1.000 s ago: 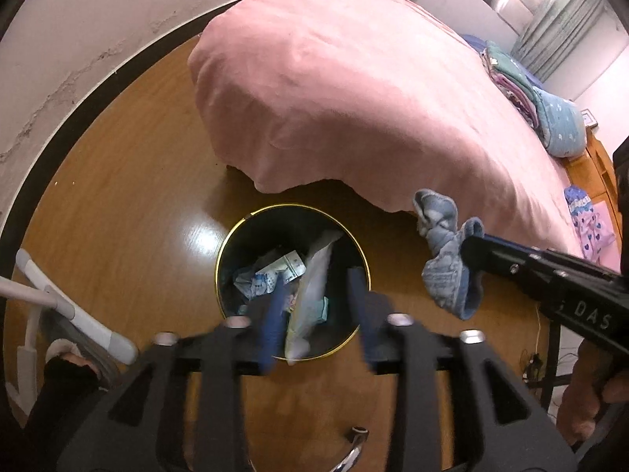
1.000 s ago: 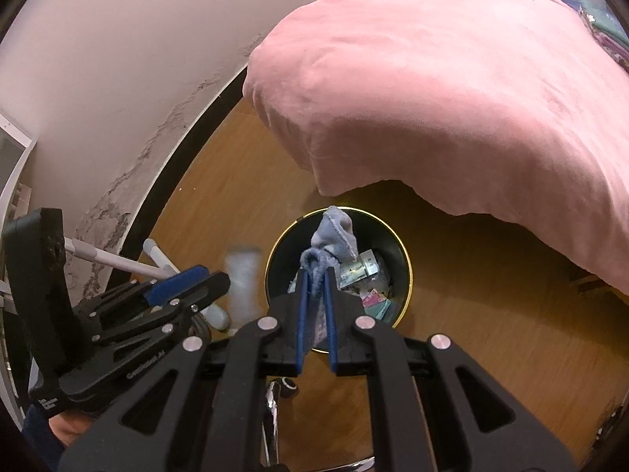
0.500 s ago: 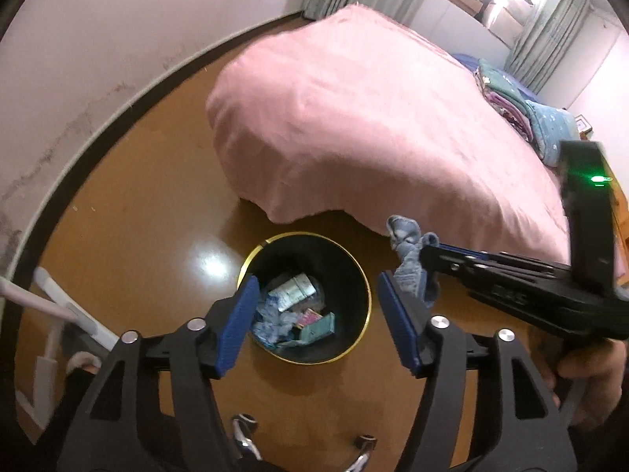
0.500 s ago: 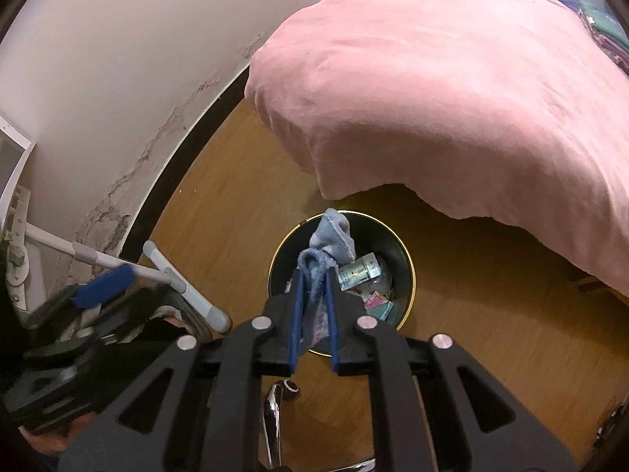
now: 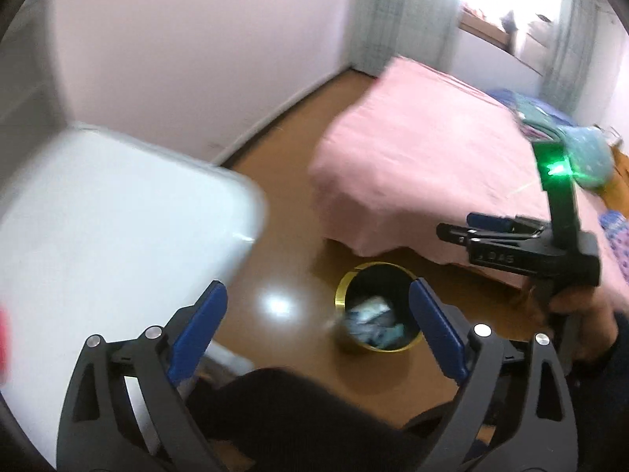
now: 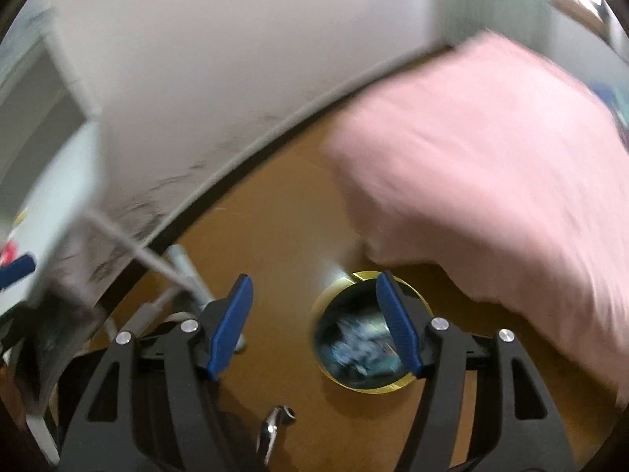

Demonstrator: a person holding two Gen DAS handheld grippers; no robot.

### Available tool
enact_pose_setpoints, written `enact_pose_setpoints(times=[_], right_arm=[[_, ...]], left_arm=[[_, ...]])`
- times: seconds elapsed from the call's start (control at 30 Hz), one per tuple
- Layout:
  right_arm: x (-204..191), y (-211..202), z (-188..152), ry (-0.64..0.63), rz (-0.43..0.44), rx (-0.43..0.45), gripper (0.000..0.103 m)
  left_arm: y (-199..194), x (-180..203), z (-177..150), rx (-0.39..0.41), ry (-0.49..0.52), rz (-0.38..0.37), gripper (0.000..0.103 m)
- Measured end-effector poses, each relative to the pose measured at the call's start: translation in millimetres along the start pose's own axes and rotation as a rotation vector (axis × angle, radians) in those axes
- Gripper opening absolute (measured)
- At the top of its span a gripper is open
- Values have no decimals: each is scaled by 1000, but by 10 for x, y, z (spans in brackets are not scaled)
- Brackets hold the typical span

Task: Collect trash
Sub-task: 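Move both tools back to the desk, then grasp the white bottle cap with right tool while left tool grasps red cup lid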

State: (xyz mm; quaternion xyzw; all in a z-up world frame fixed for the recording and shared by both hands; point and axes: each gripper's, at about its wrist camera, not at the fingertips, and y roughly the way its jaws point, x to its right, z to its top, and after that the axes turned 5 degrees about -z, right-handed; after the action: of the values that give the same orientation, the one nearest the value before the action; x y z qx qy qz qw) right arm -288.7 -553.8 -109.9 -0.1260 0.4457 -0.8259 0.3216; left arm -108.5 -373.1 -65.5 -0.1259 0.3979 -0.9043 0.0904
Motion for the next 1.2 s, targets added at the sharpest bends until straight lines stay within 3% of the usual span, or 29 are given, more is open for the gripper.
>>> enact_pose_setpoints(times=[0.2,0.37,0.47,0.53,0.63,0.77,0.87,1.03,1.2], right_arm=[[-1814,-441,235,-343,301,65,61],[-3335,-570,242,-573,544,24,56],[-3975,-549,192,-661,588,-2,52],[-4367,-474,161,-707,613,-37,49],[-4728,-330,173,-735,620,-76,46],[-5015,-189,133,-772,608,-94,44],[-5110,-73,111,-762,605,-124,30],[-4978,-151,188,-711,634,-106,30],[-4501,-398,352,-628,667,-44,30]], left_arm=[[-1066,-964,-396,74,-97,208,92],[-1740,-1758,-991,92,-271,386,92],[-2068,-2167,-1432,116,-441,450,92],[-2194,-2345,-1625,116,-498,454,92],[-2333,-2525,-1822,122,-557,495,92],[-2366,-2560,-1945,119,-581,476,92],[-2303,-2551,-1975,102,-575,477,92],[-2225,-2500,-1888,96,-582,440,92],[-1821,-2486,-1362,84,-503,389,92]])
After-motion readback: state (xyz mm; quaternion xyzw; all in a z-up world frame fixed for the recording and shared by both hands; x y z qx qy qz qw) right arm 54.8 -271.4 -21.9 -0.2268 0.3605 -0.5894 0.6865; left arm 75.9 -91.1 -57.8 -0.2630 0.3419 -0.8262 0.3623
